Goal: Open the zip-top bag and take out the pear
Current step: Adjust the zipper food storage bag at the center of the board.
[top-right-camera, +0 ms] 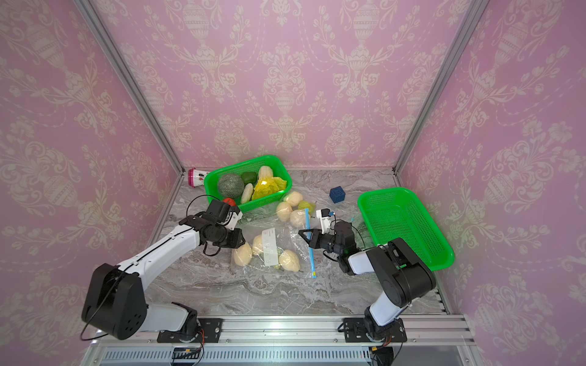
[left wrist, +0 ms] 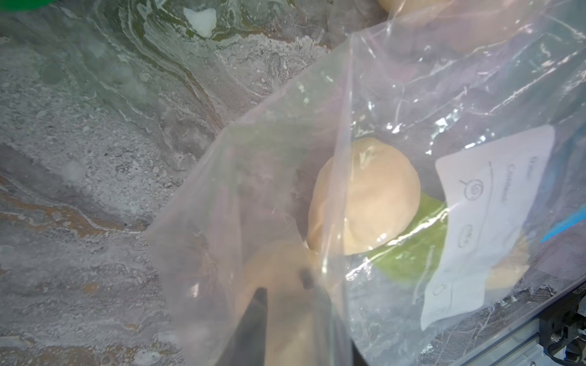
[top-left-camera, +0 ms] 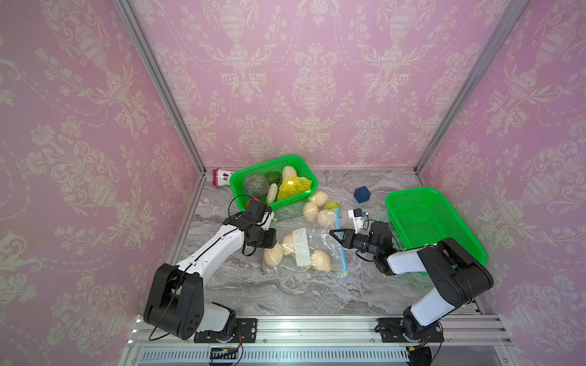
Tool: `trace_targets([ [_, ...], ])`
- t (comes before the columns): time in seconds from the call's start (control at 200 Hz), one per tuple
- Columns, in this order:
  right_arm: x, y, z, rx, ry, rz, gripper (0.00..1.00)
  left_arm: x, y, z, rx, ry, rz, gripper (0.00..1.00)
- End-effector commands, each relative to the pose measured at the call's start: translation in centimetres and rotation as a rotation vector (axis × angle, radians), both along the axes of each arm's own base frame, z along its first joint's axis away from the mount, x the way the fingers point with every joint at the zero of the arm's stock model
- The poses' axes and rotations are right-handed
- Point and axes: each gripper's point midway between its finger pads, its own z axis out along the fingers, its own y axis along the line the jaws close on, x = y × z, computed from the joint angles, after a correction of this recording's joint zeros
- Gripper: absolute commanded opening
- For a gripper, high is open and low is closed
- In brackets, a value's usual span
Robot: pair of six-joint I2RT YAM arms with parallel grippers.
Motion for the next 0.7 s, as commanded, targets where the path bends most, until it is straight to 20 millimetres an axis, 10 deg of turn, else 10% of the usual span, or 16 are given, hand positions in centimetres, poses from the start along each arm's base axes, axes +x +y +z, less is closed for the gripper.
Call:
trace_targets([
  [0.0,0.3,0.4,-0.5,-0.039,-0.001,-0.002,0.28,0.4,1.4,-2.1,0.048,0.004,0.016,0.04],
  [0.455,-1.0,2.1,2.0,0.059,-0.083,0.128,0.12,-1.5,4.2,-5.4,0.083,0.094,0.064,0.5],
  [0.63,-1.1,2.2,1.6,0.055,-0.072,0.132,0.12,-2.9,4.8,-6.1,0.056,0.106,0.091,0.48],
  [0.695,-1.1,2.2,1.6,0.055,-0.071,0.132,0.12,-3.2,4.2,-5.9,0.014,0.107,0.076,0.27],
])
